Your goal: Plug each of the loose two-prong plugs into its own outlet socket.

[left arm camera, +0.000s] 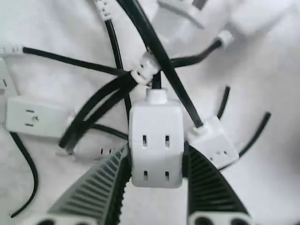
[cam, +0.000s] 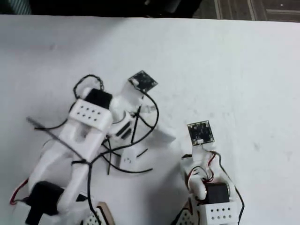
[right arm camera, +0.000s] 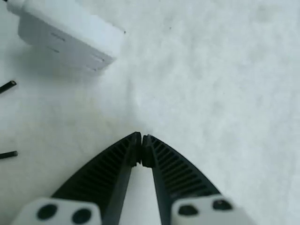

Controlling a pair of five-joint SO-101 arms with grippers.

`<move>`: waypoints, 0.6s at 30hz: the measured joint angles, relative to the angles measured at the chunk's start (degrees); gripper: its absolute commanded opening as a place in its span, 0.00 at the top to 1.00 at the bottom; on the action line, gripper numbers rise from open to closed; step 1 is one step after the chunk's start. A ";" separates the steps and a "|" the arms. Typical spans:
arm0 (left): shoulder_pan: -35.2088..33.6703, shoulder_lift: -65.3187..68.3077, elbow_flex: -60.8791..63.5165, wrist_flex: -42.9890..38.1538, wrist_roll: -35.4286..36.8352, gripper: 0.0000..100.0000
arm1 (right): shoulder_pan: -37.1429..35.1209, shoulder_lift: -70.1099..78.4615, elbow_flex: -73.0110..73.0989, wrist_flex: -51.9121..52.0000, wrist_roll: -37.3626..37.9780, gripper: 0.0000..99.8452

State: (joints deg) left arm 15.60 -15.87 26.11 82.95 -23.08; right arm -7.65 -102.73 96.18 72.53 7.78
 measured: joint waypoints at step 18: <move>-22.59 0.44 -0.53 16.88 -23.82 0.98 | 0.00 0.00 0.00 0.00 0.00 0.98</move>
State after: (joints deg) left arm -6.99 -15.43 25.58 99.82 -46.90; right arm -7.65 -102.73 96.18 72.53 7.78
